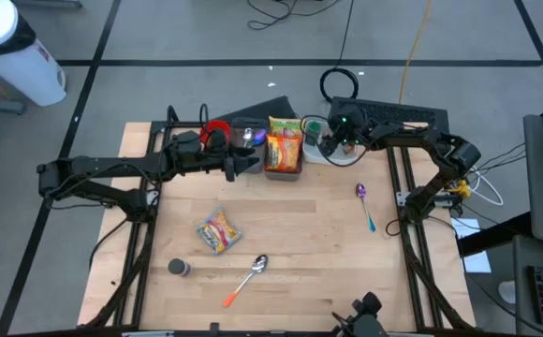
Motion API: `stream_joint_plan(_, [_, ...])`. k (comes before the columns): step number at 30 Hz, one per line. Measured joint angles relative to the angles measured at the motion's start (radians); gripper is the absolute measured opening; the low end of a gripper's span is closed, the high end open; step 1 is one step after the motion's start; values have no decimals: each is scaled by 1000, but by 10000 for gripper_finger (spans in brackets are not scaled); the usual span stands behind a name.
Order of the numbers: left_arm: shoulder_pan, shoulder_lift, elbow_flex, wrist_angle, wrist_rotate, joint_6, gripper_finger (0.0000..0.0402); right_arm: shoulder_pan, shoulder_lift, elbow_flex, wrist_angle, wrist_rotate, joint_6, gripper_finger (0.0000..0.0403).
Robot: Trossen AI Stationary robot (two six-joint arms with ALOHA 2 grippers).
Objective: Pick & Place Food Item
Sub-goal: Put the purple and blue spoon into the left black bin
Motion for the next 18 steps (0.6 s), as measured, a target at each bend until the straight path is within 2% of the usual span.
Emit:
stream_joint_plan(10, [0,0,0,0,0,0,282,45,-67,0,55,2,-10,228])
stream_joint_plan(18, [0,0,0,6,1,4,282,94,-171,0,17,32,-12,217])
